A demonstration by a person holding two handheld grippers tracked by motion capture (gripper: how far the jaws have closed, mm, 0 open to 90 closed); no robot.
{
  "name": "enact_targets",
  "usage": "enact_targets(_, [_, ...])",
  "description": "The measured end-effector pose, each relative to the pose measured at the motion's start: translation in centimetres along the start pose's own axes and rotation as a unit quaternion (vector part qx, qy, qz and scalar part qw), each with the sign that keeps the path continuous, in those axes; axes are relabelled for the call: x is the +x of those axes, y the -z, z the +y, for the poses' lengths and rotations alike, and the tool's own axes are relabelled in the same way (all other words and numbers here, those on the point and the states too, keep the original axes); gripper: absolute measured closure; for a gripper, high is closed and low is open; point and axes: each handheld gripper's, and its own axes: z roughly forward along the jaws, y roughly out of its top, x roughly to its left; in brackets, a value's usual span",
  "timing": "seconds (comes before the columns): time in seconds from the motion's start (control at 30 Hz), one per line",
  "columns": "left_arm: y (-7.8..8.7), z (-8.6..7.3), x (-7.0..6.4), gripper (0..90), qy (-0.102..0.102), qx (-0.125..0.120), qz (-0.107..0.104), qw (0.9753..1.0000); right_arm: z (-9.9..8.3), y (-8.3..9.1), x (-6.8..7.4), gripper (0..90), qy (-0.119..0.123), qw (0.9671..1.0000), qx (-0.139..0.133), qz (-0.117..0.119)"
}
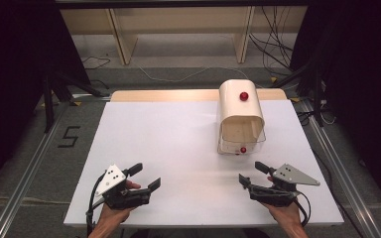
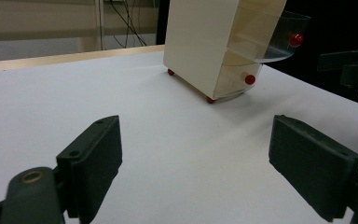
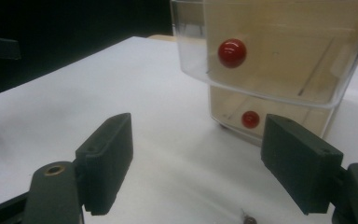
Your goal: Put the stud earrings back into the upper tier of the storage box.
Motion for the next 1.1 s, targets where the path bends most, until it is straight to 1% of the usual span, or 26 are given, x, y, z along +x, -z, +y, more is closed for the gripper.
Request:
enact_targets(0.07, [0.0, 0.0, 0.0, 16.8, 0.000, 0.000, 0.000, 1.0000, 0.0, 0.0, -0.2, 25.8, 0.001, 1.0000, 0.000, 0.000])
enact_targets(0.1, [0.0, 0.0, 0.0, 16.7, 0.000, 0.000, 0.000, 1.0000, 0.1, 0.0, -0.4, 25.9, -0.002, 1.0000, 0.008, -0.005])
enact_targets(0.17, [0.0, 0.0, 0.0, 16.7, 0.000, -0.001, 0.000, 1.0000, 0.1, -0.1, -0.7, 25.9, -0.002, 0.9999, 0.016, -0.006])
enact_targets(0.2, [0.0, 0.0, 0.0, 16.7, 0.000, -0.001, 0.000, 1.0000, 0.1, -0.2, -0.8, 25.9, 0.002, 0.9998, 0.021, -0.006])
enact_targets(0.3, [0.0, 0.0, 0.0, 16.7, 0.000, 0.000, 0.000, 1.0000, 0.1, -0.4, -1.2, 25.9, 0.008, 0.9990, 0.042, -0.014])
enact_targets(0.4, [0.0, 0.0, 0.0, 16.7, -0.001, 0.000, 0.000, 1.0000, 0.0, -0.9, -1.7, 25.1, 0.012, 0.9976, 0.068, -0.011])
enact_targets(0.43, [0.0, 0.0, 0.0, 16.7, -0.001, 0.000, 0.000, 1.0000, 0.0, -0.9, -1.7, 25.1, 0.012, 0.9976, 0.068, -0.011])
enact_targets(0.47, [0.0, 0.0, 0.0, 16.7, 0.000, 0.000, 0.000, 1.0000, -0.1, -1.3, -2.2, 25.5, 0.018, 0.9957, 0.090, -0.015])
enact_targets(0.5, [0.0, 0.0, 0.0, 16.7, 0.000, 0.000, 0.000, 1.0000, -0.2, -1.5, -2.4, 25.8, 0.021, 0.9950, 0.097, -0.018])
enact_targets(0.63, [0.0, 0.0, 0.0, 16.7, -0.001, 0.000, 0.000, 1.0000, -0.6, -2.1, -3.2, 28.9, 0.020, 0.9907, 0.133, -0.022])
enact_targets(0.67, [0.0, 0.0, 0.0, 16.7, -0.001, 0.000, 0.000, 1.0000, -0.7, -2.2, -3.4, 29.8, 0.021, 0.9898, 0.139, -0.022])
enact_targets(0.7, [0.0, 0.0, 0.0, 16.7, -0.001, 0.000, 0.000, 1.0000, -0.7, -2.2, -3.4, 29.8, 0.021, 0.9898, 0.139, -0.022])
enact_targets(0.73, [0.0, 0.0, 0.0, 16.7, -0.001, 0.001, 0.000, 1.0000, -0.8, -2.5, -3.6, 31.6, 0.020, 0.9871, 0.157, -0.025])
enact_targets(0.8, [0.0, 0.0, 0.0, 16.6, -0.001, 0.001, 0.000, 1.0000, -0.9, -2.8, -3.9, 33.7, 0.020, 0.9856, 0.166, -0.023])
enact_targets(1.0, [-0.1, 0.0, 0.0, 16.6, -0.001, 0.001, 0.000, 1.0000, -1.5, -3.6, -4.5, 42.3, 0.023, 0.9788, 0.202, -0.021])
enact_targets(1.1, [-0.1, 0.0, 0.0, 16.6, -0.001, 0.001, 0.000, 1.0000, -1.7, -4.0, -4.7, 47.4, 0.027, 0.9769, 0.211, -0.017])
